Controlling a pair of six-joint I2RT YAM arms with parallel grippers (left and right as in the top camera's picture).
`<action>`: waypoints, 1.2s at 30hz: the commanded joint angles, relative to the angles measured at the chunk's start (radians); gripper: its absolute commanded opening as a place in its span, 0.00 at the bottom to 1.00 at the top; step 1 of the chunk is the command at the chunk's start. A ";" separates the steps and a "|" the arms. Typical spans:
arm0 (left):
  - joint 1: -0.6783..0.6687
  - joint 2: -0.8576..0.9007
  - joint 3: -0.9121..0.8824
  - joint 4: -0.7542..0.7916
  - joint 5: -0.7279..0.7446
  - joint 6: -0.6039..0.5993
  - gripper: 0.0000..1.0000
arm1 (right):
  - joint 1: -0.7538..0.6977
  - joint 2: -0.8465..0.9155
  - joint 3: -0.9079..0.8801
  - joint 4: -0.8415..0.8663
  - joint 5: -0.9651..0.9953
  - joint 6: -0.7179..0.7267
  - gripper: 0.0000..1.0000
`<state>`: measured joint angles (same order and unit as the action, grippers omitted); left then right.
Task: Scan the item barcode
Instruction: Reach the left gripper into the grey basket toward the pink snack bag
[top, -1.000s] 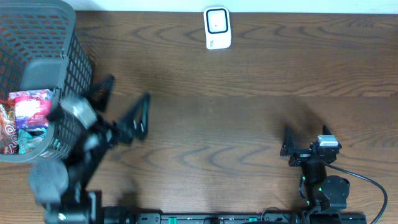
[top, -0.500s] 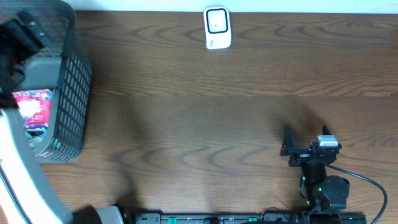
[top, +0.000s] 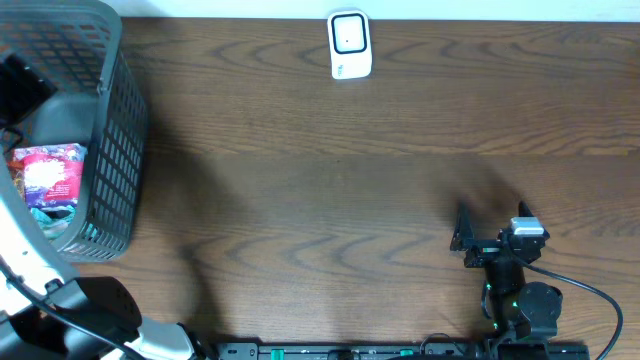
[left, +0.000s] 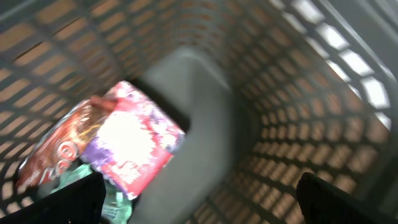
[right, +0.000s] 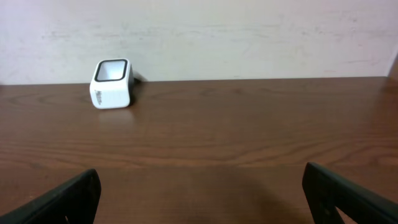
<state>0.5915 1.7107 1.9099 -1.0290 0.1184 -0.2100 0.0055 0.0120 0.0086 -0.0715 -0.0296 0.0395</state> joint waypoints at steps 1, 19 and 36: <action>0.005 0.020 0.020 0.006 -0.065 -0.073 0.98 | -0.004 -0.005 -0.003 -0.003 0.002 -0.014 0.99; -0.003 0.195 -0.008 -0.027 -0.245 -0.214 0.98 | -0.004 -0.005 -0.003 -0.003 0.002 -0.014 0.99; -0.082 0.431 -0.008 0.029 -0.420 -0.261 0.98 | -0.004 -0.005 -0.003 -0.003 0.002 -0.014 0.99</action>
<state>0.5117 2.1197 1.9049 -1.0073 -0.2470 -0.4477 0.0055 0.0120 0.0086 -0.0715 -0.0296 0.0395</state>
